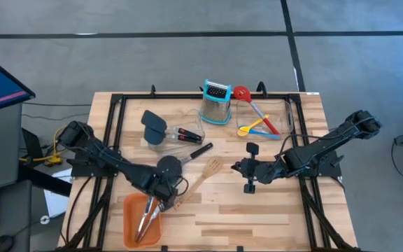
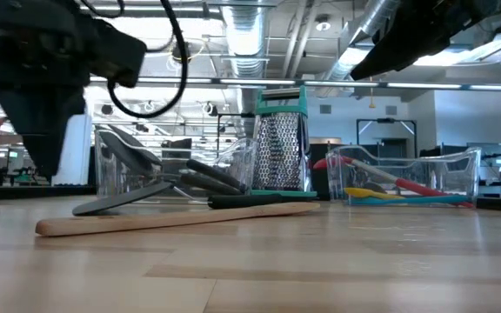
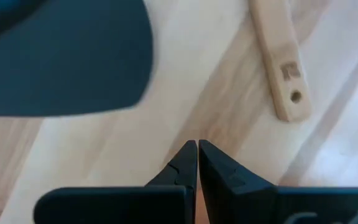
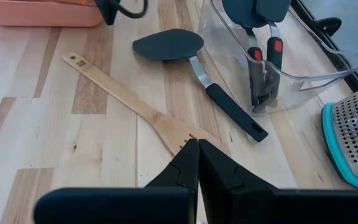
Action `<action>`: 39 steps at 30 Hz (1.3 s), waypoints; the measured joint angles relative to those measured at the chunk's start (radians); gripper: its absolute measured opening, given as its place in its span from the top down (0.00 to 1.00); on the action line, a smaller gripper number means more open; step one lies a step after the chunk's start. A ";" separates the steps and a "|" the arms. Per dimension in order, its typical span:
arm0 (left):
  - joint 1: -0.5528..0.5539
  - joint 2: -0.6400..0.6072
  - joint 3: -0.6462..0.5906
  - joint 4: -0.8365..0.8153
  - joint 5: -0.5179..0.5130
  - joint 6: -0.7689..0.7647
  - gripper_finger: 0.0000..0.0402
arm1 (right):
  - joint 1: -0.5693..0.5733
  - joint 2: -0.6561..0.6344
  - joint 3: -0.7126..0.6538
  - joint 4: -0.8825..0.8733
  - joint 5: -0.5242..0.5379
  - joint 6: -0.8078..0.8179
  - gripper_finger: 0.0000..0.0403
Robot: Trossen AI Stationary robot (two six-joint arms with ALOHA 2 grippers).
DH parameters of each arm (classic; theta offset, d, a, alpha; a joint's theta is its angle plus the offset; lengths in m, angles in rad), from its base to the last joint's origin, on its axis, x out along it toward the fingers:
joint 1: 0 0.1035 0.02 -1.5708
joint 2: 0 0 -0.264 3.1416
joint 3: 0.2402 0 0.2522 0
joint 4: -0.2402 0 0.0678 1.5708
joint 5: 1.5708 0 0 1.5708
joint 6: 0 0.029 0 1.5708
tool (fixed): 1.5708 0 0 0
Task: Pick & Place Kitchen Items
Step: Adjust the orange bin, then put the black spatula into the left transparent bin
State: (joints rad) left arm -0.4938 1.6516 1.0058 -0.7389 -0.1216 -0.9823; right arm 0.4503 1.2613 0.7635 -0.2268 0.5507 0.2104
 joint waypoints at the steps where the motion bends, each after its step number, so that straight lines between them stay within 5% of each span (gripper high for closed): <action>1: -0.008 -0.005 0.000 -0.001 0.000 -0.001 1.00 | 0.000 0.000 0.000 0.000 0.000 0.000 1.00; 11: 0.029 -0.168 0.000 0.012 -0.301 0.168 1.00 | 0.000 0.000 0.000 0.005 0.000 0.000 1.00; 25: 0.369 -0.203 0.008 0.137 -0.105 0.535 1.00 | 0.000 0.000 0.000 0.019 0.000 0.000 1.00; 31: 0.404 -0.117 0.049 0.150 -0.079 0.569 1.00 | -0.003 0.000 0.000 0.019 0.000 -0.008 1.00; 39: 0.404 0.017 0.252 0.094 -0.046 0.721 1.00 | -0.030 0.000 0.000 0.018 0.000 -0.011 1.00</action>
State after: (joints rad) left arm -0.0898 1.6684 1.2576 -0.6452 -0.1678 -0.2613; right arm 0.4199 1.2613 0.7635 -0.2086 0.5507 0.1997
